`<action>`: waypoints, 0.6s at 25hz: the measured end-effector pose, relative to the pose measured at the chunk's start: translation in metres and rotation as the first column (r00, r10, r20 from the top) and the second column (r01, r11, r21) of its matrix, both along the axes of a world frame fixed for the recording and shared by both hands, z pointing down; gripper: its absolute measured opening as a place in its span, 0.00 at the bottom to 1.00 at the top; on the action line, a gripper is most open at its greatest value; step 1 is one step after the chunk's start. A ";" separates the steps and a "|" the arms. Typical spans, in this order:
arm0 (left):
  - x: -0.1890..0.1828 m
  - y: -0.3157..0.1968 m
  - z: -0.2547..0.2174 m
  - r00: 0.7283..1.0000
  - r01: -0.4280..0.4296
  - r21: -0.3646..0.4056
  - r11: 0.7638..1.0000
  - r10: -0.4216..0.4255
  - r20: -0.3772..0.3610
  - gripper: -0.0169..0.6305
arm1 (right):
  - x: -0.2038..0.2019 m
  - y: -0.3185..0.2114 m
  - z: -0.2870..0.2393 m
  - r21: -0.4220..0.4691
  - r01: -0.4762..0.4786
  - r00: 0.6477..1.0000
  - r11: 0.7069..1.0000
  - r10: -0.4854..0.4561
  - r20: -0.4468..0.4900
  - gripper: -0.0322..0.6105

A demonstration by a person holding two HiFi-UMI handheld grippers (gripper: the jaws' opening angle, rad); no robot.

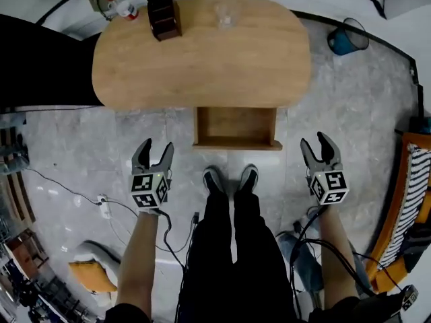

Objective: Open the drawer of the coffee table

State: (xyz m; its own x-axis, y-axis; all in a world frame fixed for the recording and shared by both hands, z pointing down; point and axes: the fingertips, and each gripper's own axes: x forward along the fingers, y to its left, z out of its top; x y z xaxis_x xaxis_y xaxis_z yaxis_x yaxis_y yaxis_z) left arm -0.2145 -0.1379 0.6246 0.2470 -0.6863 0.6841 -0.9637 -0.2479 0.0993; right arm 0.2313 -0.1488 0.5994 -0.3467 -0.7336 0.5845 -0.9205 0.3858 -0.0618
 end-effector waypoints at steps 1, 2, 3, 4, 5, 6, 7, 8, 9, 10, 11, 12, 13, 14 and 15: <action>0.006 -0.008 -0.031 1.000 -0.002 0.043 0.999 0.002 -0.019 0.45 | -0.005 -0.004 -0.027 0.031 -0.007 1.000 0.999 0.007 0.016 0.41; 0.012 -0.014 -0.061 0.999 -0.003 0.086 0.996 0.007 -0.040 0.42 | -0.010 -0.008 -0.054 0.060 -0.012 0.999 0.998 0.010 0.033 0.39; 0.019 -0.020 -0.091 0.998 -0.005 0.128 0.992 0.013 -0.063 0.38 | -0.017 -0.011 -0.080 0.088 -0.016 0.999 0.996 0.011 0.052 0.38; 0.026 -0.024 -0.120 0.996 -0.005 0.168 0.986 0.020 -0.085 0.34 | -0.024 -0.014 -0.105 0.116 -0.019 0.997 0.993 0.011 0.073 0.36; 0.033 -0.027 -0.148 0.994 -0.004 0.205 0.979 0.026 -0.107 0.30 | -0.031 -0.015 -0.130 0.143 -0.022 0.995 0.989 0.008 0.097 0.33; 0.040 -0.029 -0.174 0.992 -0.002 0.239 0.971 0.033 -0.126 0.25 | -0.040 -0.017 -0.154 0.170 -0.023 0.992 0.985 0.003 0.122 0.31; 0.046 -0.031 -0.199 0.989 0.000 0.271 0.963 0.040 -0.144 0.21 | -0.049 -0.019 -0.177 0.197 -0.021 0.989 0.980 -0.008 0.146 0.29; 0.052 -0.032 -0.223 0.986 0.004 0.300 0.954 0.046 -0.162 0.18 | -0.058 -0.022 -0.200 0.225 -0.015 0.986 0.974 -0.023 0.166 0.27; 0.056 -0.033 -0.244 0.982 0.012 0.324 0.946 0.050 -0.182 0.18 | -0.069 -0.023 -0.221 0.251 -0.005 0.982 0.968 -0.042 0.182 0.25; 0.060 -0.032 -0.264 0.978 0.024 0.341 0.940 0.049 -0.204 0.14 | -0.079 -0.023 -0.243 0.276 0.006 0.979 0.961 -0.062 0.196 0.23; 0.062 -0.030 -0.281 0.973 0.039 0.352 0.935 0.045 -0.228 0.10 | -0.089 -0.023 -0.263 0.299 0.016 0.975 0.954 -0.082 0.208 0.20; 0.064 -0.028 -0.297 0.967 0.055 0.358 0.932 0.040 -0.253 0.06 | -0.098 -0.021 -0.284 0.319 0.025 0.971 0.947 -0.099 0.218 0.18; 0.066 -0.025 -0.312 0.960 0.067 0.361 0.930 0.038 -0.276 0.03 | -0.105 -0.018 -0.302 0.337 0.031 0.968 0.941 -0.112 0.226 0.15; 0.069 -0.022 -0.325 0.955 0.073 0.367 0.928 0.041 -0.294 0.03 | -0.111 -0.015 -0.320 0.352 0.034 0.965 0.935 -0.123 0.232 0.11; 0.072 -0.020 -0.339 0.951 0.074 0.377 0.923 0.049 -0.306 0.03 | -0.116 -0.013 -0.336 0.364 0.036 0.963 0.931 -0.130 0.237 0.07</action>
State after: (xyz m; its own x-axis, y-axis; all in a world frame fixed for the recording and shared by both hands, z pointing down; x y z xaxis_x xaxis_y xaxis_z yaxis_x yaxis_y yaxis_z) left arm -0.1423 -0.1584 0.2854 0.3899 -0.8824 0.2634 -0.9047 -0.3136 0.2885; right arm 0.1150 -0.1620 0.2638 -0.5168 -0.8376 0.1771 -0.8558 0.4998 -0.1332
